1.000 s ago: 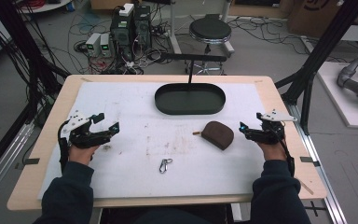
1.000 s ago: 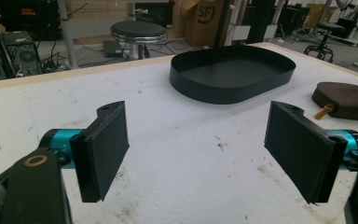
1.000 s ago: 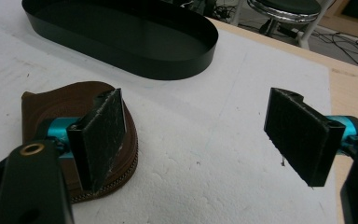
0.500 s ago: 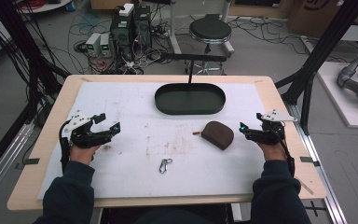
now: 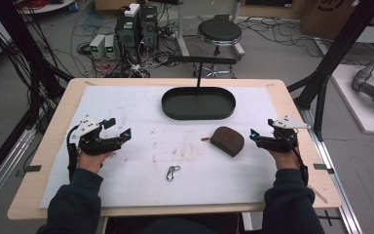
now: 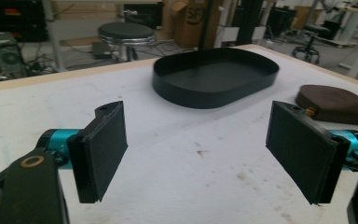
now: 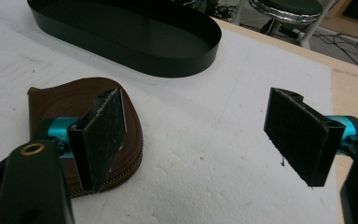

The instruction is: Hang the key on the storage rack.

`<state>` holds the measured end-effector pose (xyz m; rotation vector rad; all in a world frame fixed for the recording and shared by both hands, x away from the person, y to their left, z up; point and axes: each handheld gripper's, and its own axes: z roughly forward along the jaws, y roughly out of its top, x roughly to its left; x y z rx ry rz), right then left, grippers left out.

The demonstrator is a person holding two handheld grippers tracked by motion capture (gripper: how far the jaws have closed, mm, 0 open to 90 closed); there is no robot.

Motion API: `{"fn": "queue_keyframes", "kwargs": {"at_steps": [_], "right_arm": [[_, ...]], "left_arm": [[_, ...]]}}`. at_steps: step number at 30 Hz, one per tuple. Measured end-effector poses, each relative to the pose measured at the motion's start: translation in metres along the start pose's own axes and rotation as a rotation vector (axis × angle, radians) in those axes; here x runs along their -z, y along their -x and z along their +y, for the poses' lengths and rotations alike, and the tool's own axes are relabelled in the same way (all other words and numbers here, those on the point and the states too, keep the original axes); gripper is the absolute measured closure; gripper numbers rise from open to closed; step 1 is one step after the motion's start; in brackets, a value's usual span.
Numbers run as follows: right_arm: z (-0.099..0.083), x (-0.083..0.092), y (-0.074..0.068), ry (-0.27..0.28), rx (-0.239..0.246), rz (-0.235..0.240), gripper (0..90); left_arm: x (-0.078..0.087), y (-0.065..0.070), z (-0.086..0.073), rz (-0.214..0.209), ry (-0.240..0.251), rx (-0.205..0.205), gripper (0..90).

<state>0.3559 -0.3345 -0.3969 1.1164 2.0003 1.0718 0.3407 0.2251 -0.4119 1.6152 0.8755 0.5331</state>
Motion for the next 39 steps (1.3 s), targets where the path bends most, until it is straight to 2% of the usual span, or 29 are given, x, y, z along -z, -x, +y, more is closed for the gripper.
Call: {"fn": "queue_keyframes", "kwargs": {"at_steps": [2,3,4,7,15,17,18,19,20,21,26,29,32,33,35,36,39], "right_arm": [[0.000,0.002,-0.001,0.001,0.001,-0.003,21.0],[0.000,0.002,-0.001,0.002,0.005,-0.004,21.0],[0.000,0.003,-0.002,0.002,0.000,-0.005,21.0],[0.000,0.004,-0.002,0.004,0.004,-0.004,21.0],[-0.001,0.006,-0.003,0.005,0.012,-0.004,21.0],[-0.002,0.006,-0.002,0.006,0.013,-0.002,21.0],[-0.002,0.005,-0.002,0.002,0.010,-0.001,21.0],[-0.002,0.004,-0.001,0.000,0.010,0.000,21.0],[-0.002,0.003,-0.001,-0.003,0.008,0.000,21.0],[-0.002,0.002,-0.001,-0.002,0.009,0.001,21.0],[0.000,-0.005,0.000,-0.009,0.011,0.006,21.0],[0.001,-0.007,-0.003,-0.008,0.020,0.012,21.0],[0.002,-0.007,-0.004,-0.009,0.027,0.016,21.0],[0.002,-0.007,-0.004,-0.010,0.023,0.015,21.0],[0.002,-0.006,-0.004,-0.007,0.023,0.013,21.0],[0.002,-0.005,-0.003,-0.005,0.021,0.012,21.0],[0.001,-0.005,-0.003,-0.007,0.019,0.013,21.0]], "left_arm": [[-0.005,0.007,-0.001,-0.027,-0.020,-0.013,20.2],[-0.005,0.007,-0.001,-0.027,-0.020,-0.013,20.6],[-0.010,0.014,-0.001,-0.061,-0.036,-0.027,22.9],[-0.015,0.024,-0.001,-0.106,-0.054,-0.050,28.6],[-0.031,0.045,-0.007,-0.248,-0.122,-0.077,44.7],[-0.035,0.052,-0.009,-0.279,-0.148,-0.099,46.9],[-0.035,0.052,-0.009,-0.279,-0.148,-0.099,47.3],[-0.041,0.057,-0.013,-0.307,-0.180,-0.136,48.7],[-0.041,0.057,-0.013,-0.307,-0.180,-0.136,49.7],[-0.046,0.061,-0.016,-0.332,-0.209,-0.147,50.3],[-0.053,0.074,-0.022,-0.402,-0.251,-0.137,51.0],[-0.055,0.082,-0.023,-0.425,-0.266,-0.133,51.7],[-0.058,0.087,-0.024,-0.432,-0.282,-0.145,53.5],[-0.061,0.091,-0.025,-0.437,-0.309,-0.160,53.8],[-0.063,0.094,-0.026,-0.442,-0.322,-0.165,54.3],[-0.066,0.098,-0.027,-0.452,-0.344,-0.180,56.0],[-0.068,0.101,-0.028,-0.463,-0.356,-0.181,56.0]]}}
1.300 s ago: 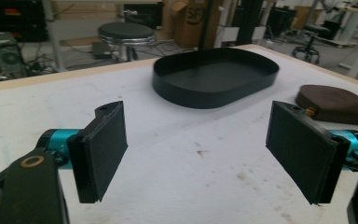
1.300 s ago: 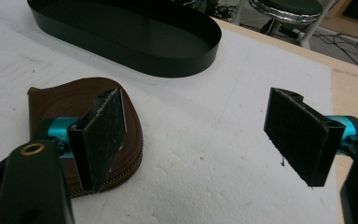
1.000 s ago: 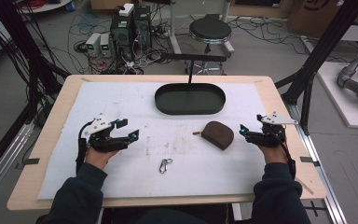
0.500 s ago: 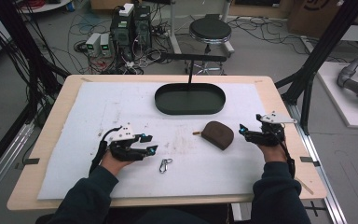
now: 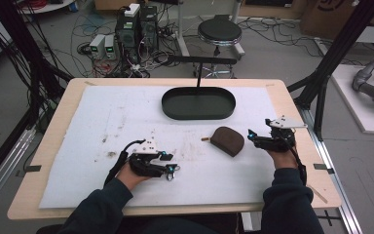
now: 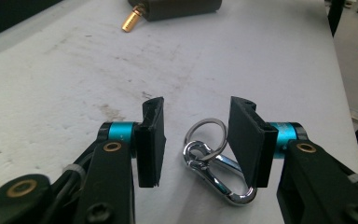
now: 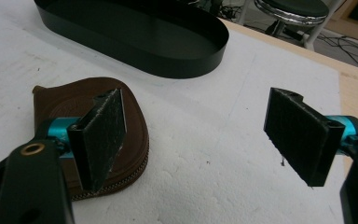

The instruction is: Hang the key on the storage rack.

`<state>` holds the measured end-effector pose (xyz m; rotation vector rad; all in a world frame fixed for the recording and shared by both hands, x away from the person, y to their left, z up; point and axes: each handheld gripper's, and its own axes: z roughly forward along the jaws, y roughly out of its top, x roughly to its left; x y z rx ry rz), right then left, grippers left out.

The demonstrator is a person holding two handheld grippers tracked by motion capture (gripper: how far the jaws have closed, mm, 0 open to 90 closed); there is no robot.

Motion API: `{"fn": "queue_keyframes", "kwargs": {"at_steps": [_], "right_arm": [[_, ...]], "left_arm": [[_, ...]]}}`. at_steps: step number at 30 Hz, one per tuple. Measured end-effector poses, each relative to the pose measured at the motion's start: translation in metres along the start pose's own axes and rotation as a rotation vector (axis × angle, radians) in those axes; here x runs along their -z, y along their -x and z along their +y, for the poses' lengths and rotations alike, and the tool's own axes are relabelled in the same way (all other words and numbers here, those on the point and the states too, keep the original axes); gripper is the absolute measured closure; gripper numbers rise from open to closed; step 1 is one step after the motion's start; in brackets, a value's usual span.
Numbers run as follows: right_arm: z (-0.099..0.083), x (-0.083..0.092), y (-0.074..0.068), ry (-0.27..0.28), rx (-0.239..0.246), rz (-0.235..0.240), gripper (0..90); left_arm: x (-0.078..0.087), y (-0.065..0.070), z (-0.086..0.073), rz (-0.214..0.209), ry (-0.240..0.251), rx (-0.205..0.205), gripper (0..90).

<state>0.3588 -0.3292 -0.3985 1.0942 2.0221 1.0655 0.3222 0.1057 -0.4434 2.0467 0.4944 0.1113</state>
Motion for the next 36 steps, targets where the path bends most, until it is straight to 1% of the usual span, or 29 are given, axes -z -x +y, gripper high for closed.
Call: {"fn": "queue_keyframes", "kwargs": {"at_steps": [1,4,6,7,9,11,14,17,19,21,28,30,33,36], "right_arm": [[0.000,0.000,0.000,-0.001,0.000,0.001,21.0],[0.000,0.000,-0.001,-0.003,0.002,0.002,21.0],[-0.001,0.000,0.000,-0.004,-0.002,0.004,21.0],[-0.001,0.000,0.000,-0.003,-0.003,0.003,21.0],[-0.001,0.000,0.000,-0.005,-0.006,0.003,21.0],[-0.001,-0.001,0.000,-0.005,-0.003,0.004,21.0],[-0.001,-0.001,-0.001,-0.007,-0.001,0.005,21.0],[-0.001,-0.001,0.000,-0.007,-0.001,0.005,21.0],[-0.001,-0.001,0.000,-0.006,0.000,0.005,21.0],[-0.001,-0.001,0.000,-0.007,-0.002,0.004,21.0],[-0.001,-0.001,0.000,-0.009,-0.004,0.006,21.0],[-0.002,-0.001,0.000,-0.008,-0.005,0.007,21.0],[-0.002,-0.001,0.000,-0.008,-0.004,0.007,21.0],[-0.001,-0.001,0.000,-0.008,-0.003,0.007,21.0]], "left_arm": [[-0.002,0.001,0.000,-0.010,-0.008,0.001,56.0],[-0.006,0.002,-0.001,-0.026,-0.008,0.021,56.0],[-0.008,0.002,-0.001,-0.027,-0.023,0.021,56.0],[-0.008,0.001,-0.001,-0.023,-0.032,0.015,56.0],[-0.008,0.001,-0.001,-0.014,-0.036,0.023,59.2],[-0.009,0.000,-0.001,0.008,-0.043,0.053,59.8],[-0.008,-0.003,-0.001,0.025,-0.047,0.088,61.1],[-0.006,-0.007,-0.002,0.039,-0.070,0.100,63.2],[-0.005,-0.008,-0.003,0.043,-0.088,0.103,68.4],[-0.004,-0.009,-0.004,0.035,-0.096,0.119,71.4],[0.000,-0.012,-0.005,0.028,-0.107,0.132,76.2],[0.002,-0.014,-0.005,0.026,-0.102,0.145,76.9],[0.006,-0.016,-0.006,0.022,-0.095,0.159,81.8],[0.007,-0.016,-0.006,0.015,-0.099,0.157,84.5]]}}
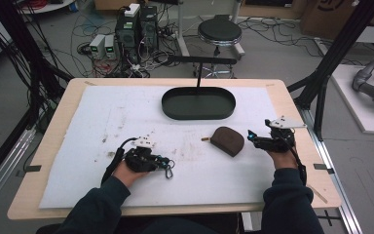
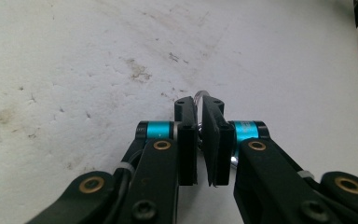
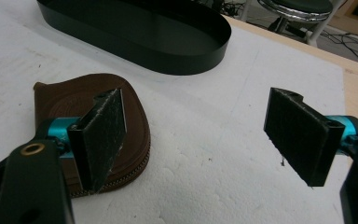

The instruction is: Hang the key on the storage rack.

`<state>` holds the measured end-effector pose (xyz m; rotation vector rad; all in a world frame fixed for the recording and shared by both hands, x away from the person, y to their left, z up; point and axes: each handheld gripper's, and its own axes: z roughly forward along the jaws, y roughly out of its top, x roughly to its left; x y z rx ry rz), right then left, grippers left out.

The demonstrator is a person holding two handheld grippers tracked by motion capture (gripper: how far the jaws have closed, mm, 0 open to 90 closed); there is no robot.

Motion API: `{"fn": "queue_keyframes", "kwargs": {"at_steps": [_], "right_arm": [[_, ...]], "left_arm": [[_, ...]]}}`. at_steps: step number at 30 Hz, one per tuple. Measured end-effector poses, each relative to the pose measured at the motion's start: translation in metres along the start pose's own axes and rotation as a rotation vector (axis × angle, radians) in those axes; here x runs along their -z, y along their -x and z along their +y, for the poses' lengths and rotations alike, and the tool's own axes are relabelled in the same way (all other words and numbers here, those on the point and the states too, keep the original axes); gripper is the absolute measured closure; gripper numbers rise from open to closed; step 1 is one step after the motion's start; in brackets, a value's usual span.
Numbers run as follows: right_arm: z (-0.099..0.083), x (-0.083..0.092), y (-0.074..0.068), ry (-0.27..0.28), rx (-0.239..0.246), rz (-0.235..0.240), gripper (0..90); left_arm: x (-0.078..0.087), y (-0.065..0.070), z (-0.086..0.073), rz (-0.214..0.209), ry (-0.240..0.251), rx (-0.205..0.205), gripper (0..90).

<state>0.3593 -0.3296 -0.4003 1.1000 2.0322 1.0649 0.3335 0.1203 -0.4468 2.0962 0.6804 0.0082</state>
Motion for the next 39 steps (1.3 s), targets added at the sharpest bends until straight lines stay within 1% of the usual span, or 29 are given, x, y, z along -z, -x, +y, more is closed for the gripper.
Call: {"fn": "queue_keyframes", "kwargs": {"at_steps": [5,6,7,8,11,14,15,17,18,19,20,22,23,25,26,27,29,30,31,36,39], "right_arm": [[0.000,0.000,0.000,0.000,-0.001,0.001,21.0],[0.000,0.000,0.000,0.000,-0.001,0.001,21.0],[0.000,0.000,0.000,0.000,0.000,0.001,21.0],[0.000,0.000,0.000,0.000,-0.001,0.002,21.0],[0.000,0.000,0.000,-0.001,0.000,0.003,21.0],[0.000,0.000,0.000,-0.001,0.001,0.003,21.0],[0.000,0.000,0.000,-0.001,0.001,0.002,21.0],[0.000,0.000,0.000,-0.002,0.001,0.002,21.0],[0.000,0.000,0.000,-0.002,0.001,0.002,21.0],[0.000,0.000,0.000,-0.003,0.002,0.001,21.0],[0.000,0.000,0.000,-0.002,0.002,0.003,21.0],[0.000,0.000,0.000,-0.003,0.003,0.003,21.0],[0.000,0.000,0.000,-0.003,0.003,0.003,21.1],[0.000,0.000,0.000,-0.003,0.003,0.002,21.1],[0.000,0.000,0.000,-0.002,0.004,0.002,21.3],[0.000,0.000,0.000,-0.001,0.005,0.001,21.3],[0.000,0.001,0.000,0.003,0.001,-0.001,21.3],[0.001,0.002,0.000,0.008,-0.002,-0.002,21.3],[0.001,0.003,0.000,0.013,-0.005,-0.002,21.3],[0.001,0.002,0.000,0.023,-0.012,0.007,21.3],[0.002,0.001,0.001,0.022,-0.011,0.015,21.3]], "left_arm": [[0.000,0.001,0.000,-0.012,-0.014,0.002,84.6],[0.000,0.001,0.000,-0.012,-0.016,0.013,84.6],[0.001,0.001,0.001,-0.012,-0.027,0.035,84.6],[0.001,0.001,0.001,-0.011,-0.031,0.043,84.9],[0.002,0.002,0.002,-0.018,-0.030,0.031,86.3],[0.003,0.001,0.002,-0.020,-0.035,0.036,86.4],[0.003,0.001,0.002,-0.015,-0.027,0.039,86.4],[0.004,0.001,0.002,-0.009,-0.027,0.036,87.5],[0.005,0.001,0.003,0.005,-0.030,0.031,87.5],[0.007,0.002,0.005,0.029,-0.032,0.018,87.9],[0.008,0.002,0.006,0.034,-0.015,0.021,87.9],[0.011,0.000,0.007,0.032,0.005,0.030,88.0],[0.011,0.000,0.007,0.032,0.005,0.030,88.0],[0.014,-0.002,0.007,0.039,0.032,0.036,88.0],[0.018,-0.003,0.007,0.046,0.055,0.039,88.0],[0.021,-0.003,0.008,0.058,0.074,0.031,88.0],[0.025,-0.003,0.009,0.077,0.123,0.029,88.1],[0.025,-0.003,0.009,0.077,0.123,0.029,88.1],[0.029,-0.003,0.010,0.094,0.159,0.029,88.1],[0.039,-0.011,0.020,0.132,0.218,0.030,88.1],[0.046,-0.017,0.029,0.154,0.257,0.036,88.1]]}}
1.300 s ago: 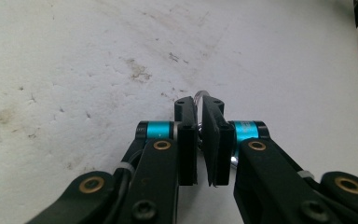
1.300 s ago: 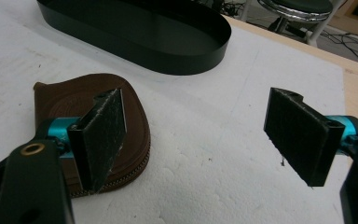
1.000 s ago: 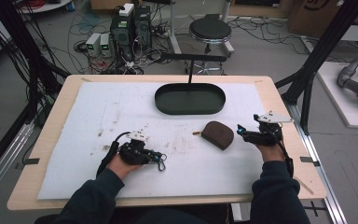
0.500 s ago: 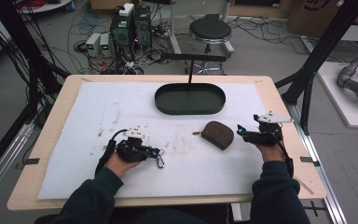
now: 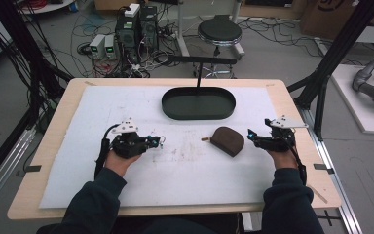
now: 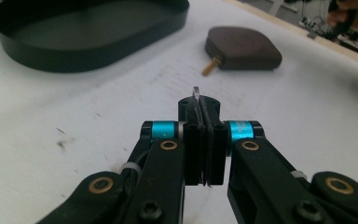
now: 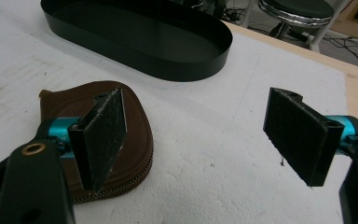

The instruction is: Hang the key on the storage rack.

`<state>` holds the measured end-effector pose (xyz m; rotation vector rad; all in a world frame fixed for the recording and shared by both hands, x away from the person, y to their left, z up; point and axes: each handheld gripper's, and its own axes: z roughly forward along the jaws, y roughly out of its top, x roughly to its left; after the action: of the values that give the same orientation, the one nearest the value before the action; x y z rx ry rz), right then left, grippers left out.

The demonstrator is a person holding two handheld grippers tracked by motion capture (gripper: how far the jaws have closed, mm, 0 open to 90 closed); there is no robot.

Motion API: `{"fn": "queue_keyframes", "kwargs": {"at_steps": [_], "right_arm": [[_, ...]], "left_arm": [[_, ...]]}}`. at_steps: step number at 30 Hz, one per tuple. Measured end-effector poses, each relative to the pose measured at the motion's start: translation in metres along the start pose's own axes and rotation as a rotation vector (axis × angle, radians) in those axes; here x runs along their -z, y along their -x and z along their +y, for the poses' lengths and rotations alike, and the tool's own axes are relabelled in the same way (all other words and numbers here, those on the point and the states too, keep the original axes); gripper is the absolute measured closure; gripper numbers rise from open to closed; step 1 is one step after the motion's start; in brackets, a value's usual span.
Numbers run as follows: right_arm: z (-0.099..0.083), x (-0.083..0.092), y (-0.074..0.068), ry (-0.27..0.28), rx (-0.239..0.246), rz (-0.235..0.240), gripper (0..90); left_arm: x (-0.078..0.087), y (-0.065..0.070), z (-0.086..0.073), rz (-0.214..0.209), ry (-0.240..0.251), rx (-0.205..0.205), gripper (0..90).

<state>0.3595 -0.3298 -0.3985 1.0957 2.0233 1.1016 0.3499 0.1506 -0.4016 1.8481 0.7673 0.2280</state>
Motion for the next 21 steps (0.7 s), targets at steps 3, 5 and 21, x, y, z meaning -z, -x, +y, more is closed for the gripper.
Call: {"fn": "queue_keyframes", "kwargs": {"at_steps": [3,5,21], "right_arm": [[0.000,-0.001,0.001,0.004,0.000,0.005,21.3],[0.000,-0.002,0.001,0.006,0.000,0.007,21.3],[0.002,-0.001,0.000,0.025,0.009,0.014,21.3]], "left_arm": [[0.001,-0.005,0.017,0.016,0.036,-0.011,88.1],[0.001,-0.009,0.030,0.027,0.052,-0.031,88.1],[-0.026,-0.043,0.129,0.067,0.085,-0.145,88.1]]}}
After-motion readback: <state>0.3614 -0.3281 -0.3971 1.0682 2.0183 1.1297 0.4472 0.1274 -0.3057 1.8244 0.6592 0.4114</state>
